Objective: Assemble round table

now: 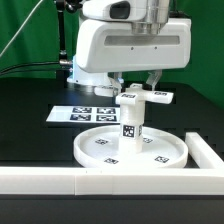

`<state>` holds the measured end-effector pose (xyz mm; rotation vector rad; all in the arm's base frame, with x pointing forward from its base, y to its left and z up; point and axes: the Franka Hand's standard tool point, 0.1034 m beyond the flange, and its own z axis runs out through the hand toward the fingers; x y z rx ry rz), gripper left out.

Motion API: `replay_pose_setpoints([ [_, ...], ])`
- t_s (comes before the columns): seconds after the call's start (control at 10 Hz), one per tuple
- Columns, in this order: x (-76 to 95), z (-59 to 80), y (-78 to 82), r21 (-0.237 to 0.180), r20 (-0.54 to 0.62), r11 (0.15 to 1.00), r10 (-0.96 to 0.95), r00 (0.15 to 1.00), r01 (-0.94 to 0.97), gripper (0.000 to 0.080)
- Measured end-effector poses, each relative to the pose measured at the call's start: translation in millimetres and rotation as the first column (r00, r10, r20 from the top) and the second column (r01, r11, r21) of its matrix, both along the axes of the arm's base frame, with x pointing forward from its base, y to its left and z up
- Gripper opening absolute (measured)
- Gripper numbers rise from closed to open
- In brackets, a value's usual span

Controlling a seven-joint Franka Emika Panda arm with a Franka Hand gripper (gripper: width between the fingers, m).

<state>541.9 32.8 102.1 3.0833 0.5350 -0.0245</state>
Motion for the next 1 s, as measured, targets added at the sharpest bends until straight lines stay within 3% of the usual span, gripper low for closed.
replay_pose_setpoints([
  [0.4, 0.2, -0.9, 3.9, 0.033, 0.019, 0.908, -0.419, 0.908, 0.419, 0.0442],
  [0.7, 0.6, -1.3, 8.5, 0.059, -0.002, 0.712, -0.701, 0.714, 0.699, 0.0442],
  [1.0, 1.4, -1.3, 8.4, 0.063, -0.004, 0.582, -0.812, 0.584, 0.811, 0.0442],
])
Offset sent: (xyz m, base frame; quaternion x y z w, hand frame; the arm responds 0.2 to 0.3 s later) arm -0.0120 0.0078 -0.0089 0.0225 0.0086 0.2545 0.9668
